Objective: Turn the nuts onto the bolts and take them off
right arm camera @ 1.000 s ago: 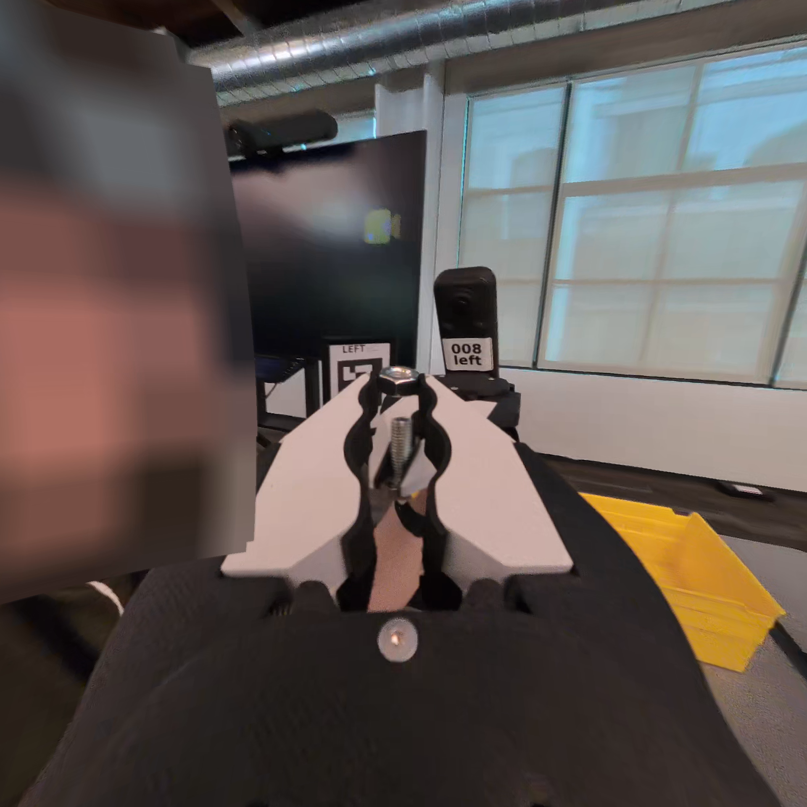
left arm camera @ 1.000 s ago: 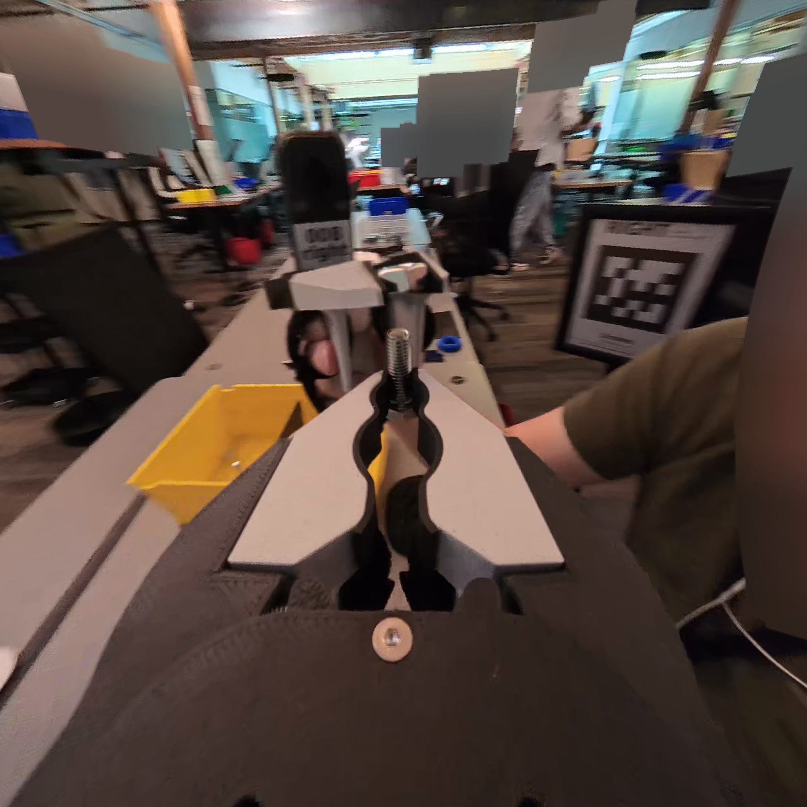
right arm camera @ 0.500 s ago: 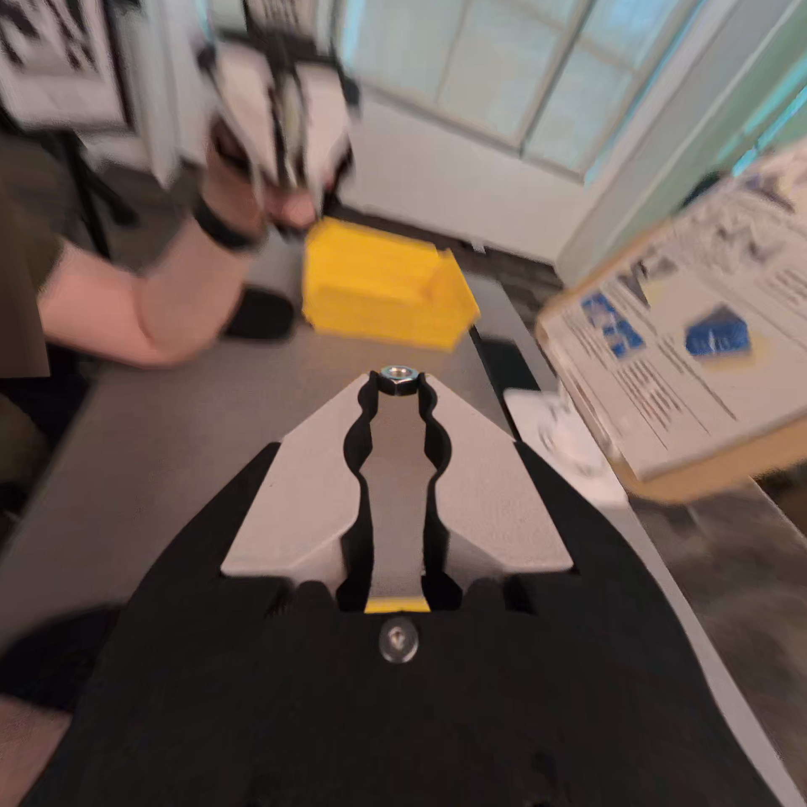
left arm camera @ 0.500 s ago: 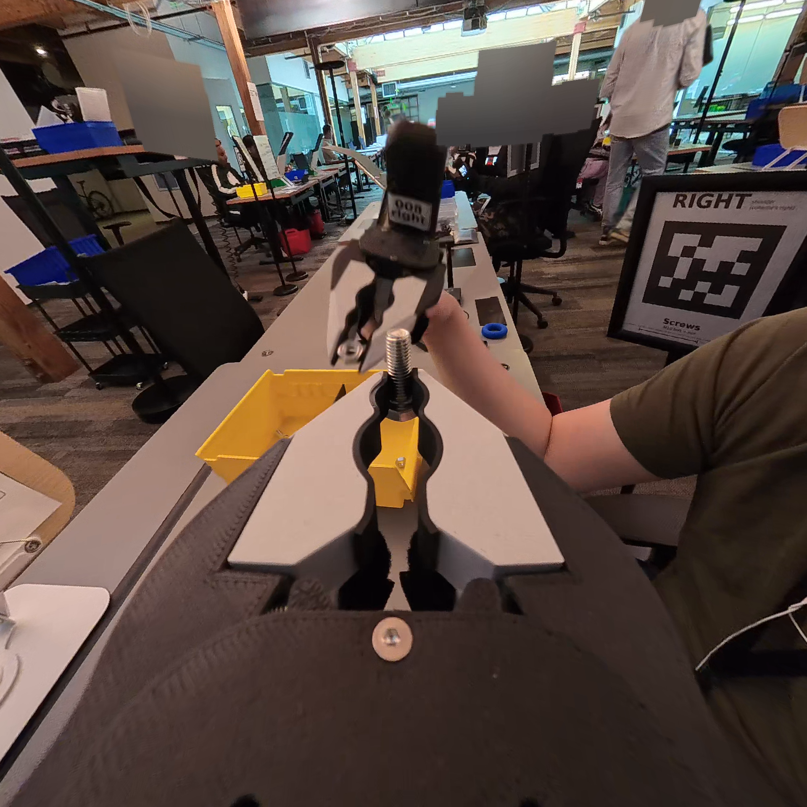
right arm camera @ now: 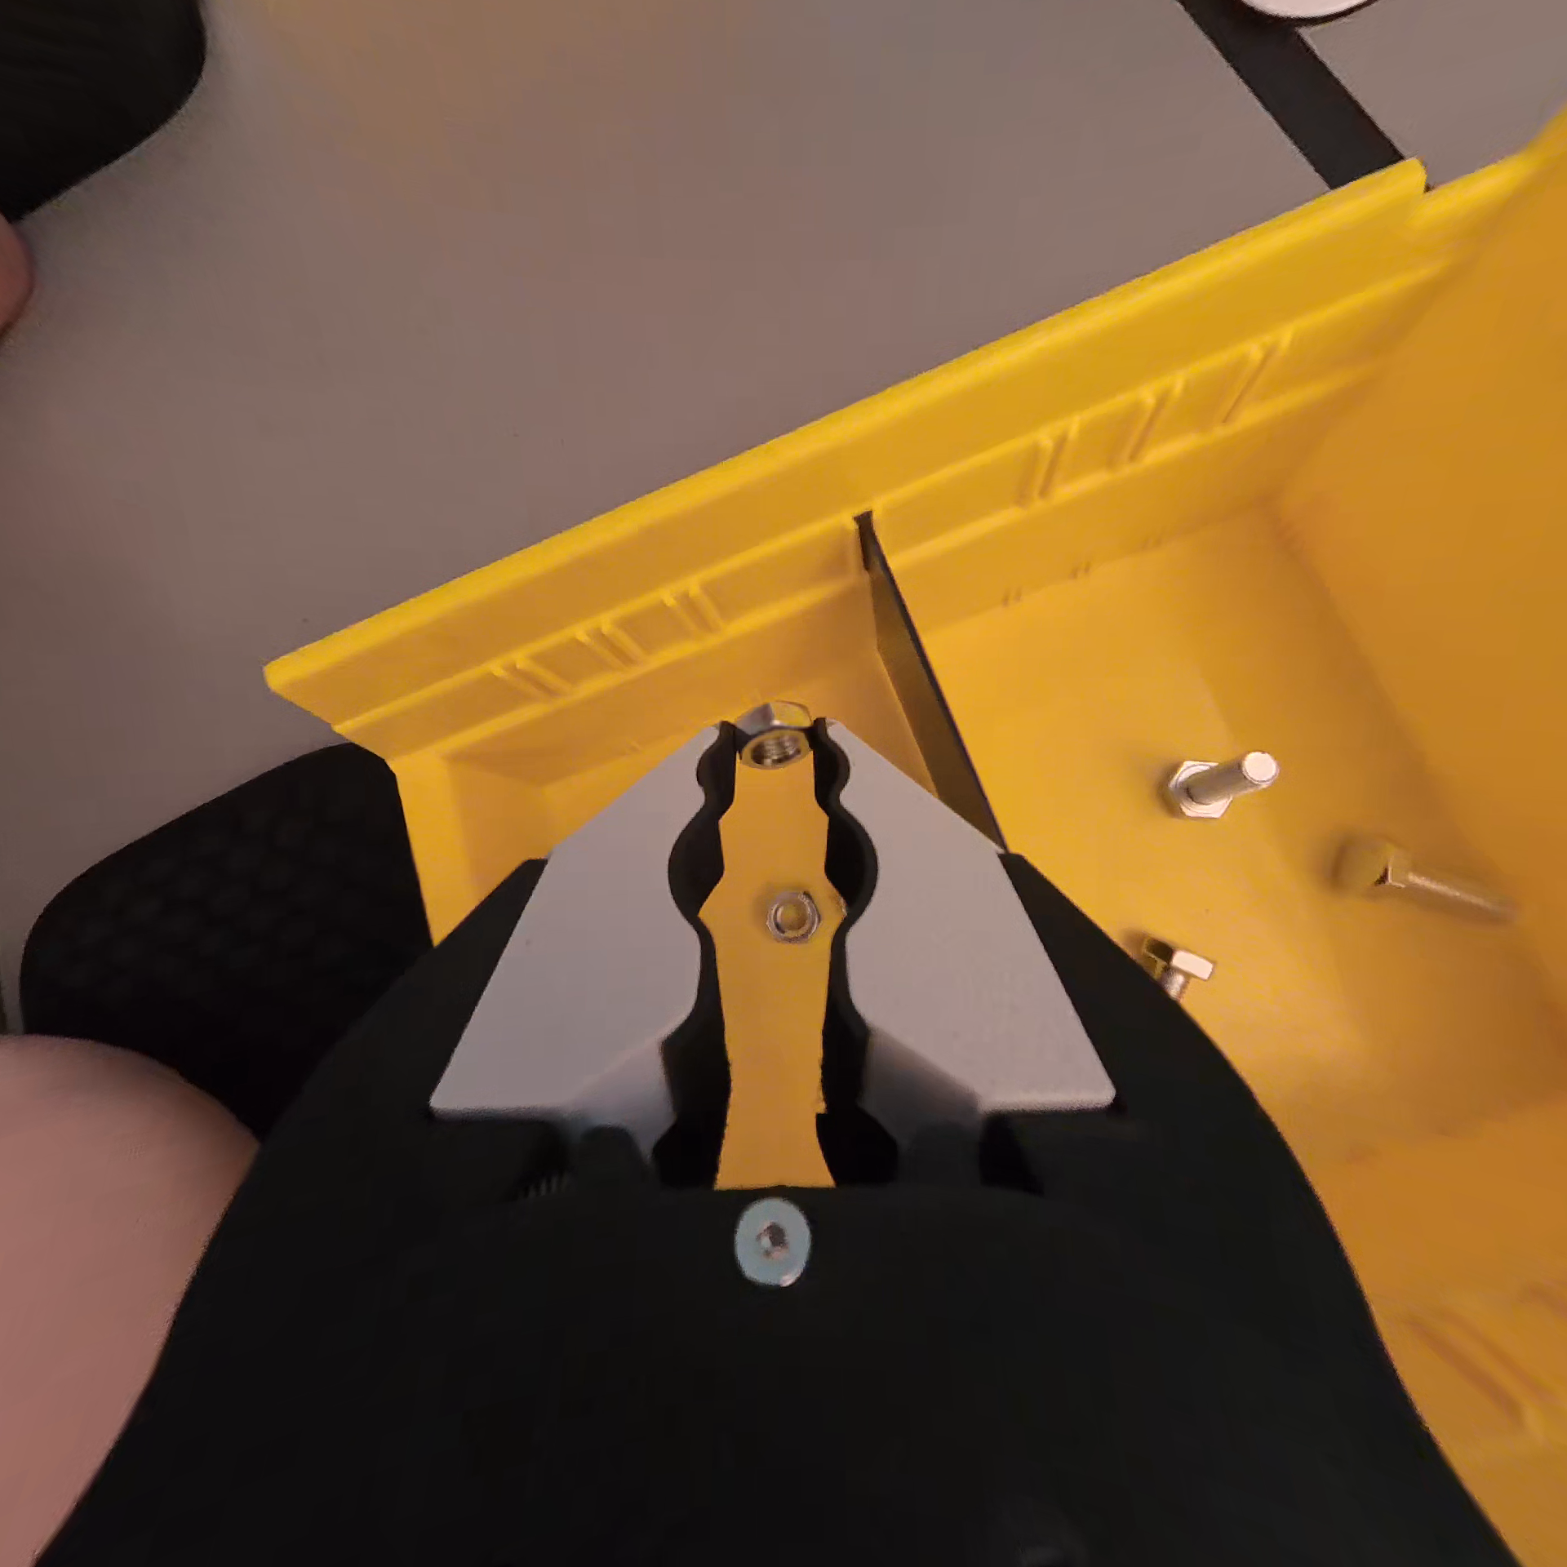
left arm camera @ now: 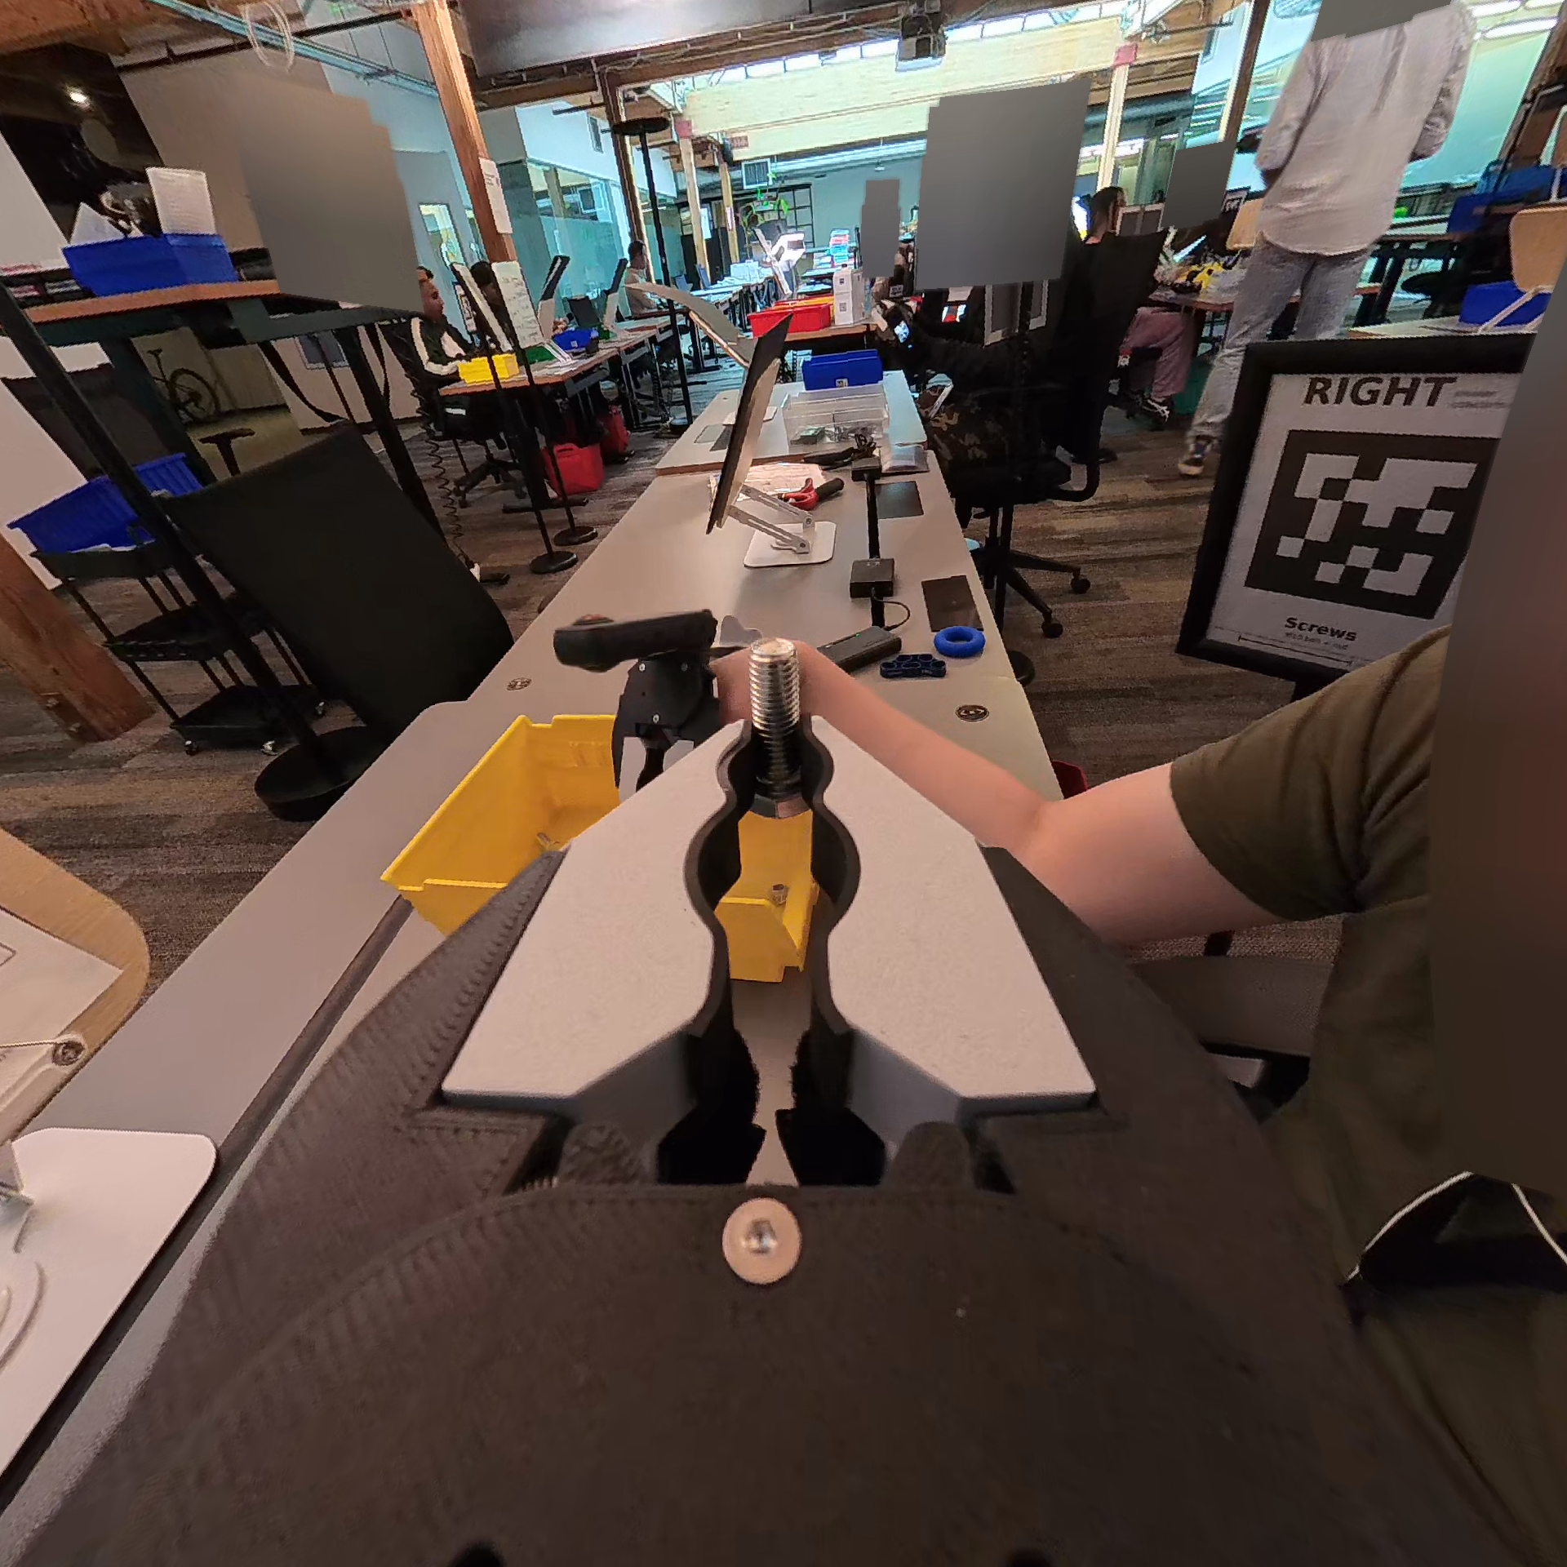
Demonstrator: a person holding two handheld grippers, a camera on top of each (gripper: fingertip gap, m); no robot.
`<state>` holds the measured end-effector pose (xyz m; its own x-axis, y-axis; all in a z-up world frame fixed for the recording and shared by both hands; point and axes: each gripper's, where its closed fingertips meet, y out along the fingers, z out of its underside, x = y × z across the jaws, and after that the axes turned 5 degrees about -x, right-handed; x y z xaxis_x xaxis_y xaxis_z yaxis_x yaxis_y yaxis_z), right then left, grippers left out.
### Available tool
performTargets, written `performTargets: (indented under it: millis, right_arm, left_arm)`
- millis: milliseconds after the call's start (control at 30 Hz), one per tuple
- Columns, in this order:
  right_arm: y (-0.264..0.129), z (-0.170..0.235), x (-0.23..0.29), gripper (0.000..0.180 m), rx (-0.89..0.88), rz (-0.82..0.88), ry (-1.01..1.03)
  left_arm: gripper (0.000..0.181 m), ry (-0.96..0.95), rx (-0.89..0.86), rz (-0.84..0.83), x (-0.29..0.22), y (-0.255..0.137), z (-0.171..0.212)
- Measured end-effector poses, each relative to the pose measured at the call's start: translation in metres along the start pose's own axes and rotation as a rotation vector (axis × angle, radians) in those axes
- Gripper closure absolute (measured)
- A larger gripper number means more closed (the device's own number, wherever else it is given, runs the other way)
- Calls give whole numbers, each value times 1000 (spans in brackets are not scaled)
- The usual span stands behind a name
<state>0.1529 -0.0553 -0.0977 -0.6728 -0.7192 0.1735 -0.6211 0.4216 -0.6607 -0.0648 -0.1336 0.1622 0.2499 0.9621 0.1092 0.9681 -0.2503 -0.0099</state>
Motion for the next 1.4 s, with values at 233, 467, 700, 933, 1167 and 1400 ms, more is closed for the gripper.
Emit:
performTargets:
  millis: [233,467,700,933,1167,1400]
  right_arm:
    - [-16,-42,13,159,-197,-20,-94]
    - [-84,-159,118,155,-713,-224,-426]
    - [-90,-215,211,149,-888,-428,-598]
    - [-58,-222,217,150,-787,-448,-560]
    - [-57,-212,230,166,-758,-573,-593]
    - [-67,-220,225,172,-812,-540,-581]
  left_arm:
    - [173,-10,39,9,1,10,10]
    - [173,-11,113,-17,9,24,29]
    - [173,-60,163,-11,17,36,45]
    - [173,-68,173,34,9,39,47]
    - [173,-64,192,99,-3,38,50]
    - [171,-64,89,91,6,44,38]
